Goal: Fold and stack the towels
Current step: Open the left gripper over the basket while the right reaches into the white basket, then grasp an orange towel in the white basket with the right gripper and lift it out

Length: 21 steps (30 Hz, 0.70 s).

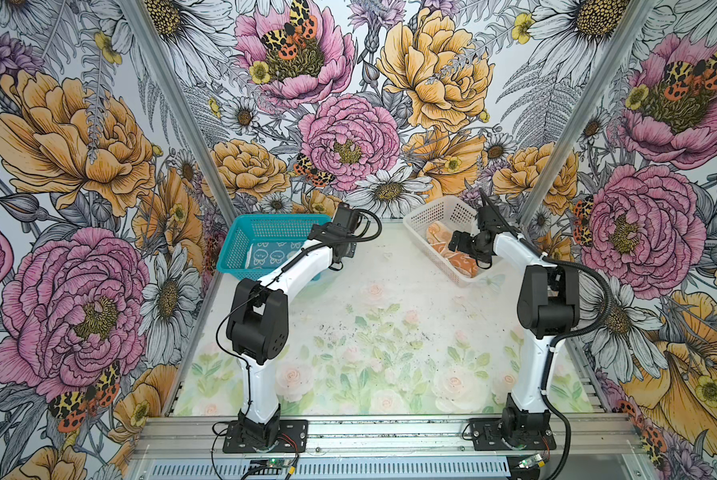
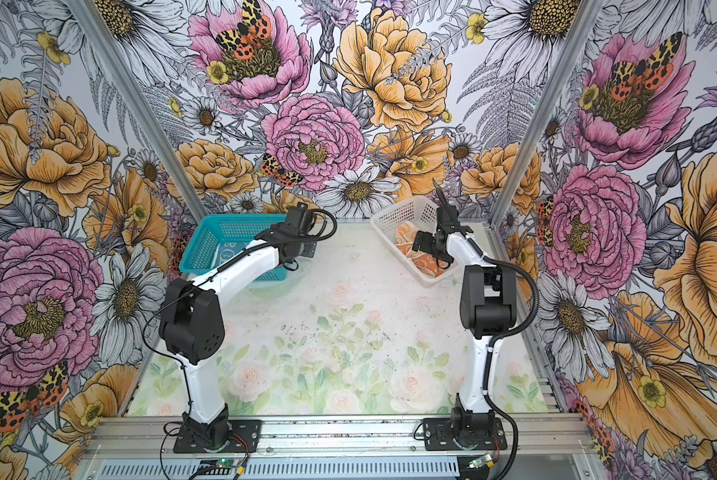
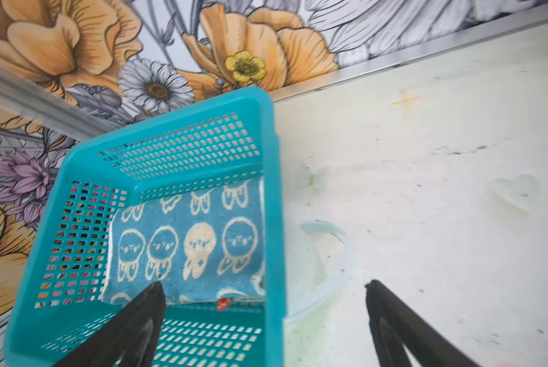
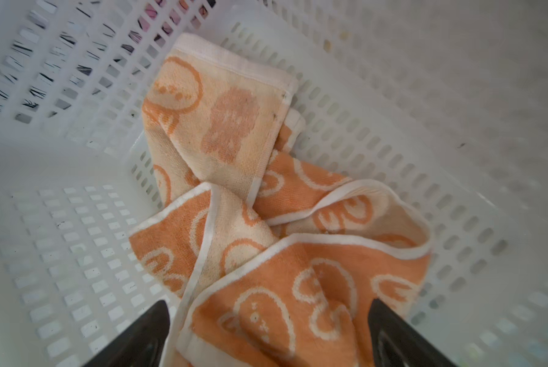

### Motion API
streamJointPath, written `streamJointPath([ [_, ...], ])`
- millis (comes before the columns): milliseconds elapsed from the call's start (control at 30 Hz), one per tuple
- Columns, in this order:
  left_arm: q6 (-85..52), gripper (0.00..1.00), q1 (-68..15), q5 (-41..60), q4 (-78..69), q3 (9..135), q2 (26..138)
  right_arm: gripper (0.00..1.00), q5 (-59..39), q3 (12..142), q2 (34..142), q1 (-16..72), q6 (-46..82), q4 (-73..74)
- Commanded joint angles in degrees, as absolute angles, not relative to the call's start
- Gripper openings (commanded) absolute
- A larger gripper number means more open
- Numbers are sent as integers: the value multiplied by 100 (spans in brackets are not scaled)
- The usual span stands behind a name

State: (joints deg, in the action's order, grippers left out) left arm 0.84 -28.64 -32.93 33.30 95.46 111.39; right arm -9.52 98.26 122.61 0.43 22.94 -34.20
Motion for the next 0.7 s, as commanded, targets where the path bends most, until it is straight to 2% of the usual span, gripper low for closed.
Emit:
streamJointPath([
  [0, 224, 99, -3269, -3686, 3086, 9651, 11070, 91, -1238, 10310, 12543, 148, 2415, -3437],
  [133, 268, 99, -3725, -3763, 3089, 9746, 11065, 86, -1310, 10618, 12972, 176, 2479, -3439],
  [300, 100, 99, -4080, -3653, 3088, 9773, 10981, 69, -1299, 10890, 13306, 207, 2516, -3444],
  [367, 21, 99, -4156, -3548, 3089, 9787, 10972, 57, -1288, 10957, 13375, 208, 2515, -3442],
  [467, -45, 99, -4251, -3490, 3076, 9857, 11026, 32, -1248, 11019, 13395, 202, 2507, -3440],
  [567, -177, 99, -4288, -3472, 3087, 9904, 11083, 12, -1251, 11031, 13322, 185, 2496, -3450],
  [667, -244, 99, -4341, -3482, 3088, 9889, 11040, 4, -1283, 11030, 13129, 158, 2487, -3479],
])
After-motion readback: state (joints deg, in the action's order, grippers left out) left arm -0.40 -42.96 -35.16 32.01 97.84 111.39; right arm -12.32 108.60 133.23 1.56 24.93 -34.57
